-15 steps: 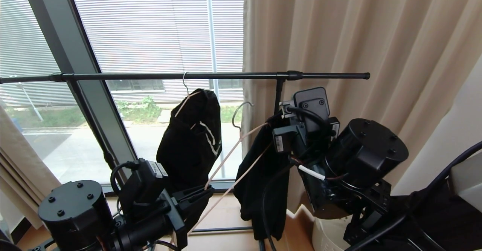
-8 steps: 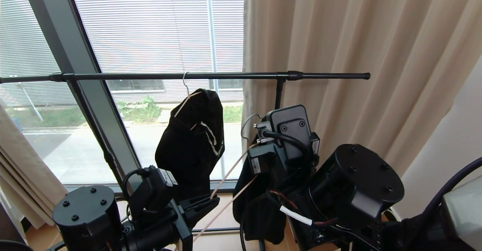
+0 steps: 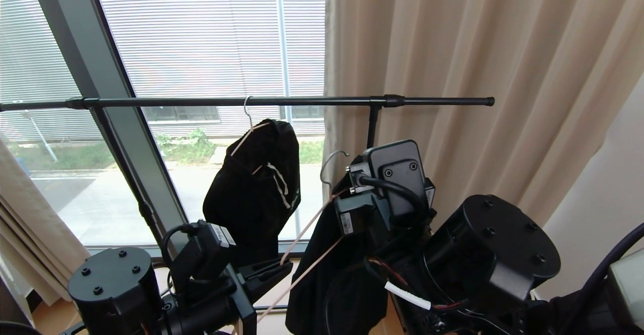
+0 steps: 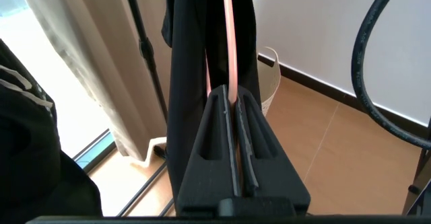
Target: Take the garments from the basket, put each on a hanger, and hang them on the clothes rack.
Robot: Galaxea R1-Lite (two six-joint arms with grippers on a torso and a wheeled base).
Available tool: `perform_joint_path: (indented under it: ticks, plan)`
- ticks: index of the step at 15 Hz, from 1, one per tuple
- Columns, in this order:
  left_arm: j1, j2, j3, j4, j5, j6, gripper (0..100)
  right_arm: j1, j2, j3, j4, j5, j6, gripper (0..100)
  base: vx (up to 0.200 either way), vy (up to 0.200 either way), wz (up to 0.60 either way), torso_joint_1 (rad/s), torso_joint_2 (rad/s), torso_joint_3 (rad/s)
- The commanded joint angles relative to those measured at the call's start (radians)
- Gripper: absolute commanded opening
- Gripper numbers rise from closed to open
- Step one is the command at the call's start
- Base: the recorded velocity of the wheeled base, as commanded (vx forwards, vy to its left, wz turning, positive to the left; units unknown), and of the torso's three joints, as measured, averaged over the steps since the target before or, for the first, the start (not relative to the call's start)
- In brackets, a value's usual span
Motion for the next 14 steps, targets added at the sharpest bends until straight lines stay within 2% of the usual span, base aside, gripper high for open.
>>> perform_joint_path:
  ticks: [1,2,5,9,14]
  plan:
    - [-0.002,-0.023,0.001,-0.001,0.0,-0.001,0,0.0,-0.002,0.011,0.001,0.0,-0.001,0,0.0,0.0,0.0,0.0,0.0,0.0]
    - [-0.002,-0.031,0.001,-0.001,-0.002,-0.001,0,0.002,0.002,0.017,-0.001,0.0,0.001,100,0.0,0.0,0.0,0.0,0.0,0.0]
    - [-0.003,-0.034,0.001,-0.001,-0.002,-0.001,0,0.002,0.004,0.016,-0.001,0.0,0.001,100,0.0,0.0,0.0,0.0,0.0,0.0]
    - [-0.005,-0.052,0.009,-0.001,-0.002,-0.001,0,-0.044,-0.051,0.02,-0.001,0.002,-0.016,100,0.0,0.0,0.0,0.0,0.0,0.0]
    - [-0.002,-0.077,0.005,-0.001,-0.002,0.001,0,-0.044,-0.053,0.045,-0.001,0.003,-0.022,100,0.0,0.0,0.0,0.0,0.0,0.0]
